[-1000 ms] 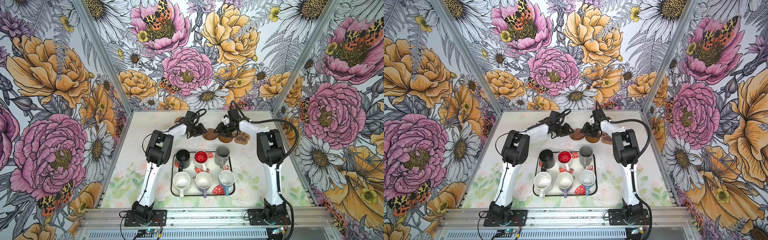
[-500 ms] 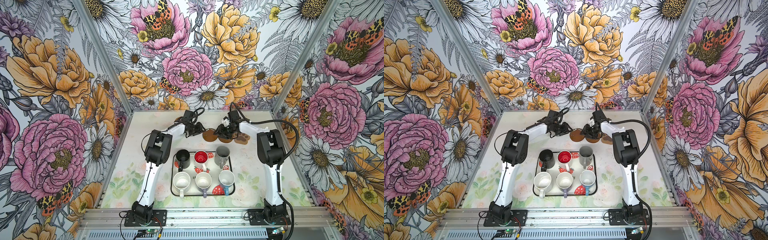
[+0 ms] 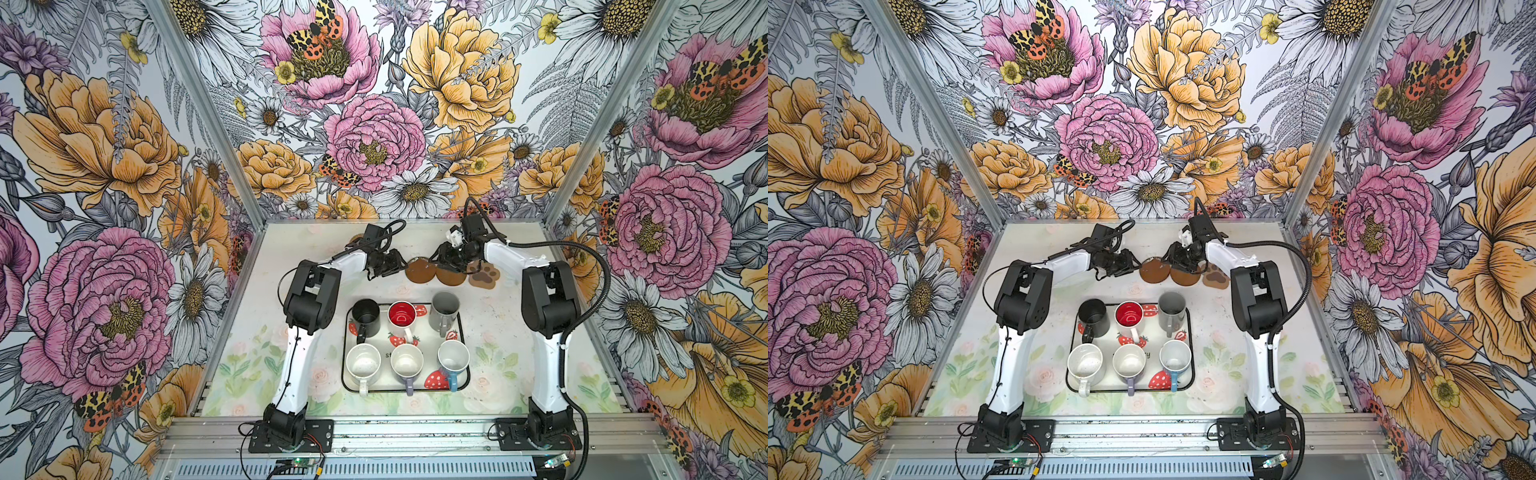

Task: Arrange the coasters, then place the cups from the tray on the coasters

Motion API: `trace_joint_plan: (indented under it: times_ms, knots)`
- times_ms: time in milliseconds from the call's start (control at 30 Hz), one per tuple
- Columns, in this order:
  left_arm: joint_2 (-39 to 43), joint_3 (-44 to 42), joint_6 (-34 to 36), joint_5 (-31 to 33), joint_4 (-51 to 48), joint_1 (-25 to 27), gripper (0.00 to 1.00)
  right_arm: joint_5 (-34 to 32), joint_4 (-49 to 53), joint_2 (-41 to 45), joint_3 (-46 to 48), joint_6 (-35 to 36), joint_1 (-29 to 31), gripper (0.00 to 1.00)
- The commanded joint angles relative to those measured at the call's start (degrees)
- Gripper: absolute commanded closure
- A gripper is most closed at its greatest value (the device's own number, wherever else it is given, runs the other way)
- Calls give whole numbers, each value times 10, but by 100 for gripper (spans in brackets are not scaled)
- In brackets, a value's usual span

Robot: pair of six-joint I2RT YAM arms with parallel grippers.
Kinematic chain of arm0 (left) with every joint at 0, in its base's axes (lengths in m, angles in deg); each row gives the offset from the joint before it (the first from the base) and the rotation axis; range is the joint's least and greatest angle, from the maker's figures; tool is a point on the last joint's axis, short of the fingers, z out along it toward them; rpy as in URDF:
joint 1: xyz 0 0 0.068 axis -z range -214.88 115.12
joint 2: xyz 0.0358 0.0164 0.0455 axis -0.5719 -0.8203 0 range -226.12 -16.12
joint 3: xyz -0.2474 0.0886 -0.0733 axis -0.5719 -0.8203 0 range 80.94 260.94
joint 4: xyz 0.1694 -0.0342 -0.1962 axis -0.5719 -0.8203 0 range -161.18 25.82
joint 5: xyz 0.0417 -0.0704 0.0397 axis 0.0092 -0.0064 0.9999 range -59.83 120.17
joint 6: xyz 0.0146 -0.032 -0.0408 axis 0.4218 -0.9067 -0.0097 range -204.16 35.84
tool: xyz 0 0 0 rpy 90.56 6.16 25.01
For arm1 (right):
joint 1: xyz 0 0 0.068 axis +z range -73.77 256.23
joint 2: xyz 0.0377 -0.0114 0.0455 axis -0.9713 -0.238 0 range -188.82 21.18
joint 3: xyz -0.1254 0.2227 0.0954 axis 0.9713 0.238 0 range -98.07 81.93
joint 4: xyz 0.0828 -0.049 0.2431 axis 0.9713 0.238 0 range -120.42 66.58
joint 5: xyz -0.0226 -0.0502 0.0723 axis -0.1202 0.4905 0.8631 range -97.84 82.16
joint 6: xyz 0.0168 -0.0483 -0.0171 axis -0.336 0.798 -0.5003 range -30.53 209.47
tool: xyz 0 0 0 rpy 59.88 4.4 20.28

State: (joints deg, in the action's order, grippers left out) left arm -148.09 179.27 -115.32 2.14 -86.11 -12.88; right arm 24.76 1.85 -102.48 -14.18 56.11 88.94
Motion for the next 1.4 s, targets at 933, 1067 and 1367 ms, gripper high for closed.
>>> trace_joint_plan:
  times_ms: [933, 1067, 1367]
  knots:
    - [27, -53, -15, -11, 70, 6, 55, -1, 13, -70, -58, -1, 9, 50]
    - [27, -55, -15, -11, 73, 4, 55, 2, 13, -79, -71, -4, 13, 51]
    - [26, -55, -17, -12, 74, 2, 56, 10, 13, -96, -95, -11, 17, 51]
